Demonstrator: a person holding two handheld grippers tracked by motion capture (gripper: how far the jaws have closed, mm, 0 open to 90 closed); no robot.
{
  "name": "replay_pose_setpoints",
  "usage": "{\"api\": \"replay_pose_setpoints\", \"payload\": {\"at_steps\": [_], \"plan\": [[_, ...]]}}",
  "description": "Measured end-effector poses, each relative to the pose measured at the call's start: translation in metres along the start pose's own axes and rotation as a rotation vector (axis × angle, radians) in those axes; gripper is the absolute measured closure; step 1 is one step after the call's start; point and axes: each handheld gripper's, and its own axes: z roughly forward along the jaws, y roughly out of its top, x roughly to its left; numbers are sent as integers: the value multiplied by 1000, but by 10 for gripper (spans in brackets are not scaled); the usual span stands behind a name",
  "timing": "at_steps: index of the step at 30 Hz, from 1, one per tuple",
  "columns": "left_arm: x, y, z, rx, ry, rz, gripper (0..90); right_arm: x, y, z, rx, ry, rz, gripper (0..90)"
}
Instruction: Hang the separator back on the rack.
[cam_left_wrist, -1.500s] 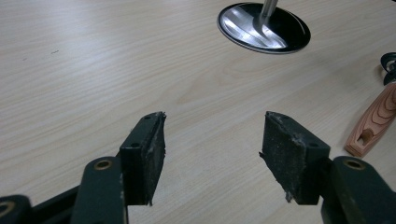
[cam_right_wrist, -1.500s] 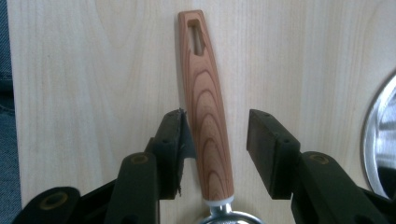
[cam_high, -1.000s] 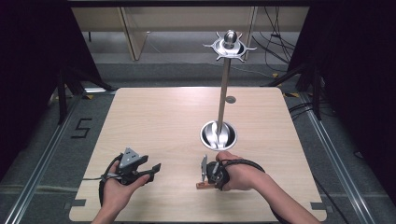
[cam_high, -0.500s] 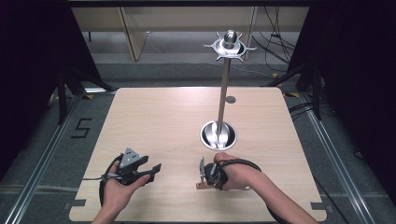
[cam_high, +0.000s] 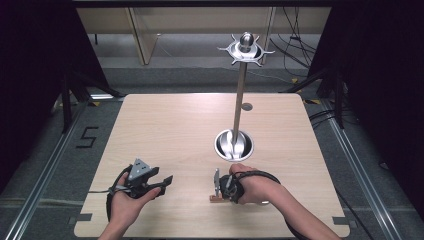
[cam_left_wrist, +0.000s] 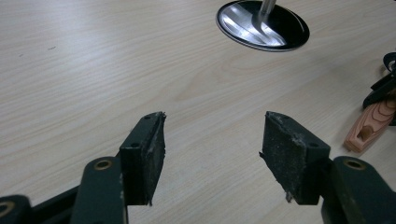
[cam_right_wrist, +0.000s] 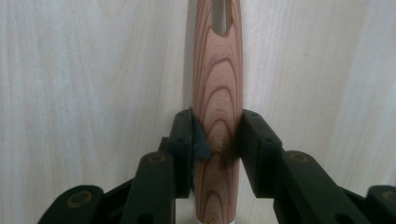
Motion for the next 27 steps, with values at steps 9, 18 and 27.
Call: {"api": "replay_pose_setpoints", "payload": {"at_steps": [9,18,27], "plan": [[-1,0,0,3,0,4,387,2,-21,-32,-173,-126,135,685],[-1,0,0,1,1,5,386,0,-52,-59,-370,-248,263,686],[-1,0,0,4,-3,2,387,0,-81,-71,-554,-291,383,686]]}}
